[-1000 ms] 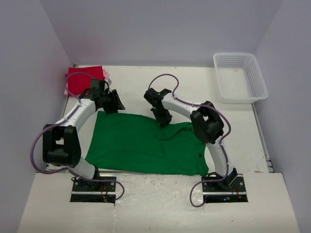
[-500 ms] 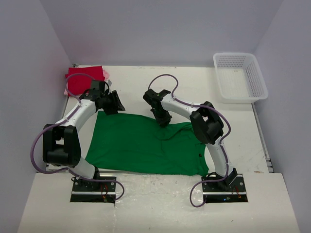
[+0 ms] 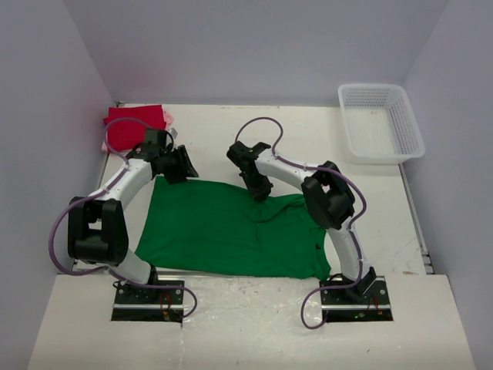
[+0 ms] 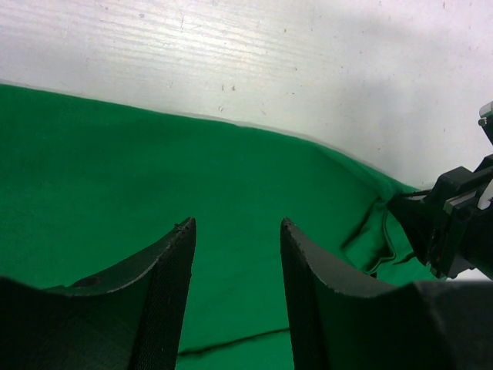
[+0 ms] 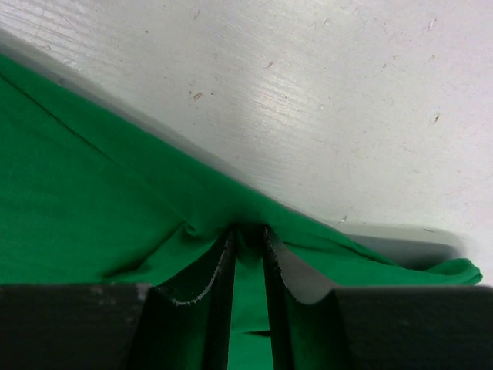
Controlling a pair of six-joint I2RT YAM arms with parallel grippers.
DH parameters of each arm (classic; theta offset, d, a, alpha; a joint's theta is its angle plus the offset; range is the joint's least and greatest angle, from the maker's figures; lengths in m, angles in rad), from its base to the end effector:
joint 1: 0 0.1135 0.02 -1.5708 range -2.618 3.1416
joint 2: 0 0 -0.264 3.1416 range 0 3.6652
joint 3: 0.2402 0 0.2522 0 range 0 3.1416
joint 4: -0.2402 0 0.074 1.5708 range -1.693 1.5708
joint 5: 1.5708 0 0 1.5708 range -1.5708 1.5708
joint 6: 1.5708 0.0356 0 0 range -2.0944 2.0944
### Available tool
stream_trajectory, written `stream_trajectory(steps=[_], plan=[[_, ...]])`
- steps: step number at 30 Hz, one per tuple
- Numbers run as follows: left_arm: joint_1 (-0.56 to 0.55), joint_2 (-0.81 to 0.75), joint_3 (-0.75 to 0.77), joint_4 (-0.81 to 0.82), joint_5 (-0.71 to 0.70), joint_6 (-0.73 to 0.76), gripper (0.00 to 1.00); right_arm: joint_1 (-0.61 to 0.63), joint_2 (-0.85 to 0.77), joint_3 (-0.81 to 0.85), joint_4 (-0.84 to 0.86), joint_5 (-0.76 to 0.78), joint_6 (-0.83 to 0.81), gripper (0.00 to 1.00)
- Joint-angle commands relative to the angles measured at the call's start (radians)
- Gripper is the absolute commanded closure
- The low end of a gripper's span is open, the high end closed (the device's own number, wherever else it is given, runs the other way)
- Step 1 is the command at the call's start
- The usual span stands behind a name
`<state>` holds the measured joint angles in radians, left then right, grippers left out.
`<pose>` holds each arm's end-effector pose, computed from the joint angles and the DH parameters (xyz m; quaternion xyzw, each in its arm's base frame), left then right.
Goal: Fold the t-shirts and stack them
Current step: Grap the side of the flattened tshirt furthest away from the robot with both arms
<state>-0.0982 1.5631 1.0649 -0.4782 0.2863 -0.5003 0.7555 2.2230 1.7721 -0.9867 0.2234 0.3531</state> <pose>0.3198 -0.0416 0.2235 -0.1480 0.9357 -0.2158 0.2368 0.3266 0.2968 0.1628 -0.1909 0.9730 -0.0598 0.1148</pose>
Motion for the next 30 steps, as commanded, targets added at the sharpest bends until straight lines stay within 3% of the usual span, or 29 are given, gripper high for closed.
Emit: stream_trajectory(steps=[1, 10, 12, 14, 21, 27, 28, 30], plan=[[0.011, -0.014, -0.002, 0.032, 0.027, 0.026, 0.51, 0.007, -0.066, 0.001, -0.029, 0.042, 0.017, 0.78], [0.011, -0.015, -0.005, 0.032, 0.027, 0.029, 0.5, 0.01, -0.072, 0.004, -0.035, 0.044, 0.017, 0.8], [0.011, -0.015, -0.005, 0.032, 0.027, 0.029, 0.5, 0.013, -0.074, 0.006, -0.041, 0.05, 0.015, 0.85], [0.011, -0.012, -0.005, 0.032, 0.03, 0.029, 0.5, 0.013, -0.08, 0.007, -0.043, 0.048, 0.017, 1.0], [0.012, -0.008, -0.003, 0.02, -0.035, 0.013, 0.5, 0.018, -0.135, -0.014, -0.027, 0.07, 0.02, 1.0], [0.038, -0.011, 0.033, 0.001, -0.142, -0.004, 0.37, 0.016, -0.196, -0.06, 0.008, 0.071, 0.02, 1.0], [0.041, -0.005, 0.044, -0.023, -0.195, -0.006, 0.3, 0.018, -0.203, -0.069, 0.02, 0.068, 0.018, 1.0], [0.064, 0.029, 0.079, -0.045, -0.225, -0.004, 0.28, 0.016, -0.213, -0.08, 0.032, 0.07, 0.02, 1.0]])
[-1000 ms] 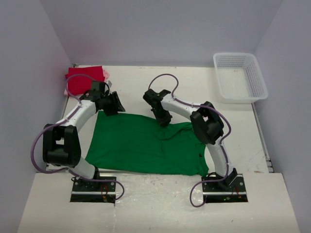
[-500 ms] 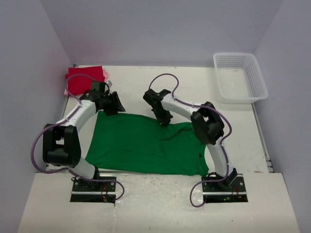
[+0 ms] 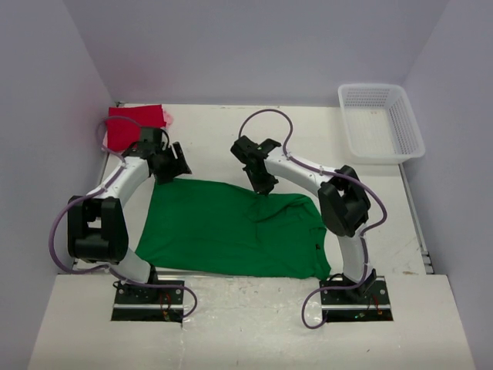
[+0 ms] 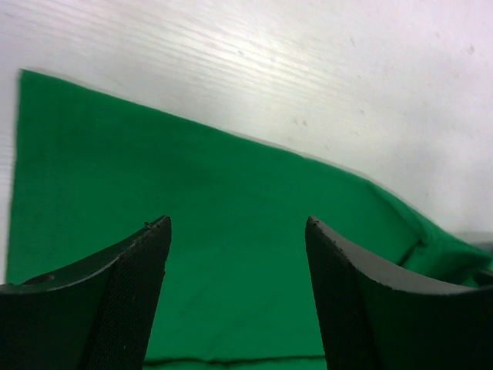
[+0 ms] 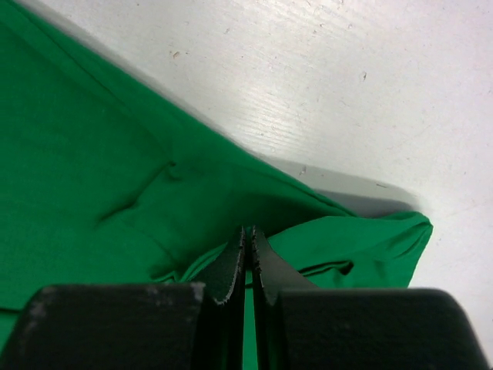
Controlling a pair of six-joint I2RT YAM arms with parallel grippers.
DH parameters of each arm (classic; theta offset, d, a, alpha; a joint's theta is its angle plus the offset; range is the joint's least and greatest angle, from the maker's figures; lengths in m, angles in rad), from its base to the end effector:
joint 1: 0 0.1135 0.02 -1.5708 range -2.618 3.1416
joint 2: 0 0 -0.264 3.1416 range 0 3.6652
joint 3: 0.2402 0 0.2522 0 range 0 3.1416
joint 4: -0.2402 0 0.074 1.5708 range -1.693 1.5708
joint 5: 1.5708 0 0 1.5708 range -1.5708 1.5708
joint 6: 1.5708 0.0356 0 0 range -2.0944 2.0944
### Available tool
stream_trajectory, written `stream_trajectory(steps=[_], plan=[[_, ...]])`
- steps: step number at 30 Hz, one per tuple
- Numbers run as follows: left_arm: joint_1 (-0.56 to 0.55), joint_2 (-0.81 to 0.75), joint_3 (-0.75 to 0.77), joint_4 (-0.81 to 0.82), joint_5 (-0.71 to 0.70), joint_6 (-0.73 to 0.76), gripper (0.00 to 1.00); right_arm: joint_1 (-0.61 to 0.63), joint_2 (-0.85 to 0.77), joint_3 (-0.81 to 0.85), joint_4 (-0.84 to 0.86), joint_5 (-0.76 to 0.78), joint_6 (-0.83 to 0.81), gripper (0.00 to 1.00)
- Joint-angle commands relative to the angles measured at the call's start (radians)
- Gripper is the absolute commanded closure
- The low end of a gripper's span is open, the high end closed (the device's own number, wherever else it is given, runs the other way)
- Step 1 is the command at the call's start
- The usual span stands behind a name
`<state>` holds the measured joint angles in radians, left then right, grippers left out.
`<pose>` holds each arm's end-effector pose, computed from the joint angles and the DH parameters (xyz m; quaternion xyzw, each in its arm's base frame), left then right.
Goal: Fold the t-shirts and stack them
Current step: Grap the side of the flattened tshirt furthest away from the robot with both arms
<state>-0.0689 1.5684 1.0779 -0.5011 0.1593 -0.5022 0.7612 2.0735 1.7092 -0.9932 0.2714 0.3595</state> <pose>0.3223 -0.0279 0.2237 -0.1832 0.9379 -0.1534 0.2517 0.3109 0.2831 0.2078 -0.1824 0.9682 -0.0579 0.1608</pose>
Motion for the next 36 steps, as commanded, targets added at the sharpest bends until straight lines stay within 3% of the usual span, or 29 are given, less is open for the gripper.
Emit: stream_trajectory(steps=[1, 8, 15, 25, 36], plan=[[0.046, 0.036, 0.074, -0.034, -0.102, 0.001, 0.28, 0.01, -0.075, -0.022, 0.05, 0.017, 0.01, 1.0], [0.152, 0.107, 0.08, -0.019, -0.04, 0.019, 0.28, 0.012, -0.112, -0.059, 0.082, 0.017, -0.004, 1.0], [0.181, 0.205, 0.134, -0.033, -0.018, 0.019, 0.31, 0.012, -0.159, -0.102, 0.106, 0.0, -0.01, 1.0], [0.182, 0.271, 0.229, -0.106, -0.203, 0.008, 0.35, 0.01, -0.188, -0.132, 0.131, -0.031, -0.008, 1.0], [0.178, 0.321, 0.249, -0.12, -0.256, -0.004, 0.39, 0.01, -0.225, -0.166, 0.148, -0.041, -0.005, 1.0]])
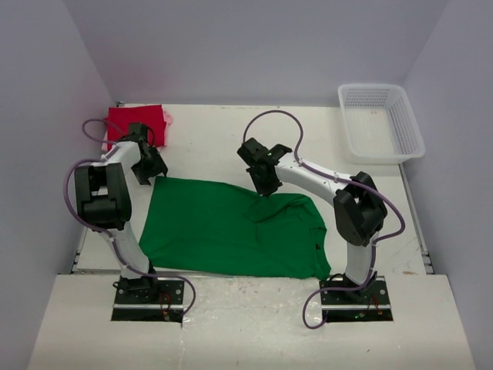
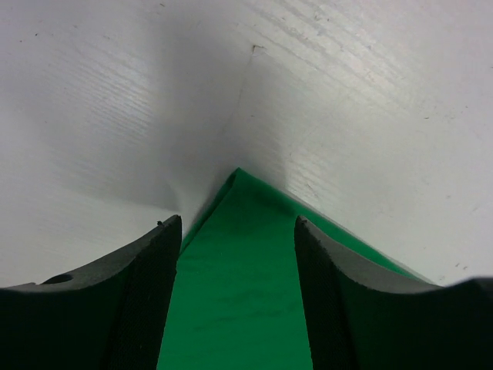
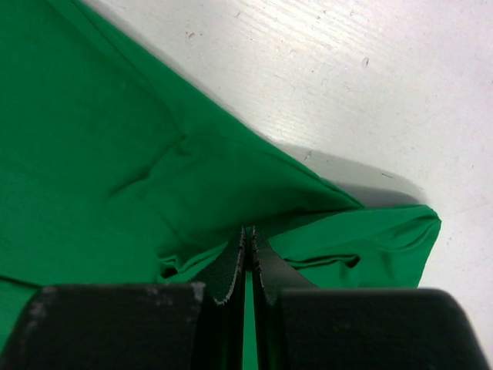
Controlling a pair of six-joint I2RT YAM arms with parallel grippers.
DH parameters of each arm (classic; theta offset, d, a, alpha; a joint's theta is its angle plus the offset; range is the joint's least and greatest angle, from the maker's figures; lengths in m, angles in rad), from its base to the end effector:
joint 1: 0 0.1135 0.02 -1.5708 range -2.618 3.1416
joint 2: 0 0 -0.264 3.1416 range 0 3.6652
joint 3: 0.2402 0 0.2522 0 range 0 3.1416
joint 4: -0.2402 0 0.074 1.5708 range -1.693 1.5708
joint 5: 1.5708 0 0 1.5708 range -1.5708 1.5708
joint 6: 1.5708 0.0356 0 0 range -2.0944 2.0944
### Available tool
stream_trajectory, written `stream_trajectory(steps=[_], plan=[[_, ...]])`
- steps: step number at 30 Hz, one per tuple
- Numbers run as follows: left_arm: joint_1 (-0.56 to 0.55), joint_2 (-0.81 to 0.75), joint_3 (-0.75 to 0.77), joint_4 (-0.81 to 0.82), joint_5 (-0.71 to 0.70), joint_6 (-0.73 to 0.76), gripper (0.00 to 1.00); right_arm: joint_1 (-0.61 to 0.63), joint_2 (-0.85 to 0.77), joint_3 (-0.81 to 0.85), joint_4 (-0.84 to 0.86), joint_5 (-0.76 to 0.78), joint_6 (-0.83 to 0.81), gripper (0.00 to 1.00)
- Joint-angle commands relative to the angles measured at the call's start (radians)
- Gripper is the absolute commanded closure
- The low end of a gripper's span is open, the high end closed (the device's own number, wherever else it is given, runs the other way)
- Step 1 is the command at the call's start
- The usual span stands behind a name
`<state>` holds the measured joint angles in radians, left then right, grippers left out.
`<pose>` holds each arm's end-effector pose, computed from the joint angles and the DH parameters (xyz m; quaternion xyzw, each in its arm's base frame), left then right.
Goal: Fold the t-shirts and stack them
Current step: Grap the side of the flattened tshirt furthest away from the robot with both arms
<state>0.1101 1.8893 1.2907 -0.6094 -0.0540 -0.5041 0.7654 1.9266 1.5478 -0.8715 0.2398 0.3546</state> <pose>0.3752 0.0434 0.1733 -0.3019 0.9358 -0.0093 0.1820 0.2914 0.2682 0.2231 -0.1812 0.9634 -0.0159 0.1969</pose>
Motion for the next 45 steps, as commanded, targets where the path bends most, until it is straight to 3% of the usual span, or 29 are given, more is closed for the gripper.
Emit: stream_trajectory(steps=[1, 19, 23, 37, 40, 45], plan=[[-0.003, 0.002, 0.036, -0.012, -0.052, -0.002, 0.39, 0.006, -0.081, -0.008, 0.028, -0.01, 0.0, 1.0], [-0.007, 0.105, 0.094, 0.008, -0.05, -0.004, 0.5, 0.006, -0.113, -0.075, 0.069, -0.028, 0.006, 1.0], [-0.012, 0.126, 0.107, 0.011, -0.035, -0.008, 0.63, 0.006, -0.12, -0.086, 0.068, -0.027, 0.009, 1.0], [-0.049, 0.081, 0.044, 0.017, -0.02, -0.001, 0.85, 0.003, -0.123, -0.094, 0.065, -0.016, 0.017, 1.0], [-0.05, 0.054, 0.038, 0.011, -0.029, -0.005, 1.0, 0.005, -0.126, -0.094, 0.06, -0.008, 0.018, 1.0], [-0.049, 0.016, 0.041, -0.003, -0.026, -0.011, 1.0, -0.001, -0.127, -0.095, 0.06, 0.021, 0.037, 1.0]])
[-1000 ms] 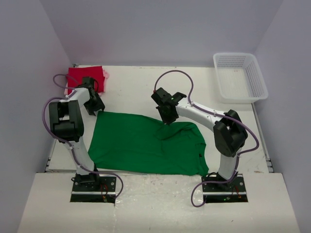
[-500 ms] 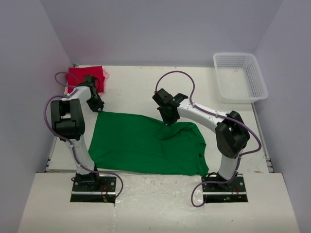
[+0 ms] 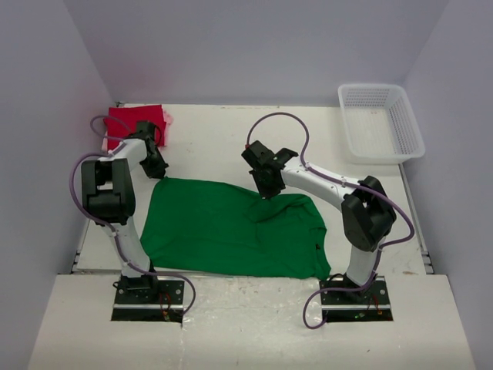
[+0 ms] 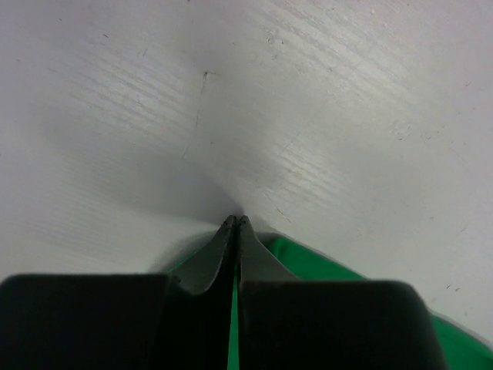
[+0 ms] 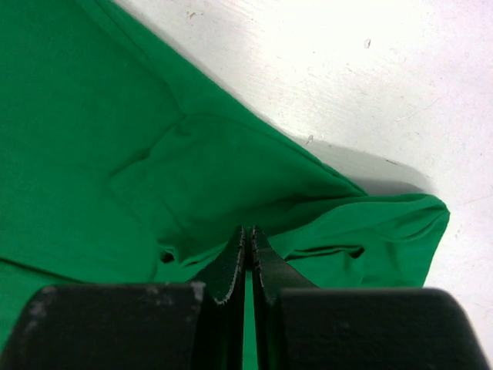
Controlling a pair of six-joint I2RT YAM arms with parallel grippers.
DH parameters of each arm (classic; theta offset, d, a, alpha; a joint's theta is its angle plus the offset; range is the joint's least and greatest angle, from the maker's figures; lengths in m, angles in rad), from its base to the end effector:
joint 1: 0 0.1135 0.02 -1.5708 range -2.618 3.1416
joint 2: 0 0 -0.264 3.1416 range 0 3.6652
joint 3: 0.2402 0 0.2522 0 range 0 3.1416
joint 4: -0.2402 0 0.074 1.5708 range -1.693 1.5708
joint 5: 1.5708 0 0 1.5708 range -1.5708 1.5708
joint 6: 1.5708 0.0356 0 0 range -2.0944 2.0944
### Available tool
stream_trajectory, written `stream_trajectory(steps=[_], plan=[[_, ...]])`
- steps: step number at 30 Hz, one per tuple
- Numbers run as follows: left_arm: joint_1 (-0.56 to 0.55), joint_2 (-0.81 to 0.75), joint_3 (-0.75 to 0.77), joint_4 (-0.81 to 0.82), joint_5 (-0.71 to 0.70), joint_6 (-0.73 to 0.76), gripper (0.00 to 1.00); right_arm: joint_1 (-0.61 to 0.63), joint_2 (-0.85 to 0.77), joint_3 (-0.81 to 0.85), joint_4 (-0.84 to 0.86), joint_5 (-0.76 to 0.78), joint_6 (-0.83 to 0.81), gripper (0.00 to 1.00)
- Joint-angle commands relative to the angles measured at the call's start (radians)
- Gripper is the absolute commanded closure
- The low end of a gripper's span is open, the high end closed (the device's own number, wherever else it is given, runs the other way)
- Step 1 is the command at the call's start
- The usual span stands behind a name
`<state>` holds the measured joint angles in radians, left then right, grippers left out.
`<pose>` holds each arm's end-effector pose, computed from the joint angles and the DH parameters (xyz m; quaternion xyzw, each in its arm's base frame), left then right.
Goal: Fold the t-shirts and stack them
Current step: Grap the side of the flattened tshirt furthest away from the robot with both arms
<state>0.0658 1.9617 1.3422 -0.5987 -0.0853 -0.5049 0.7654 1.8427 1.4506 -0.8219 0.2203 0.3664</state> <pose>0.3916 0.0288 0.1615 -0.2840 0.9417 0.0028 0.1802 0.2781 0.2564 0.2277 -0.1747 0.9626 0.0032 0.2069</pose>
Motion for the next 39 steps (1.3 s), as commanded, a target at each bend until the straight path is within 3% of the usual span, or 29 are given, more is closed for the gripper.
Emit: stream_trajectory(steps=[1, 16, 25, 39], plan=[[-0.006, -0.073, -0.014, -0.016, 0.002, -0.011, 1.0, -0.003, -0.043, 0.002, 0.009, 0.05, 0.026, 1.0], [-0.003, -0.348, -0.072, -0.038, -0.054, -0.011, 1.0, -0.159, -0.138, 0.051, -0.046, 0.117, 0.006, 1.0], [-0.001, -0.363, -0.083, -0.027, -0.047, -0.012, 1.0, -0.244, -0.089, 0.122, -0.045, 0.087, -0.04, 1.0], [-0.001, -0.293, -0.028, -0.001, -0.042, -0.043, 1.0, -0.391, 0.05, 0.37, -0.079, 0.031, -0.101, 1.0]])
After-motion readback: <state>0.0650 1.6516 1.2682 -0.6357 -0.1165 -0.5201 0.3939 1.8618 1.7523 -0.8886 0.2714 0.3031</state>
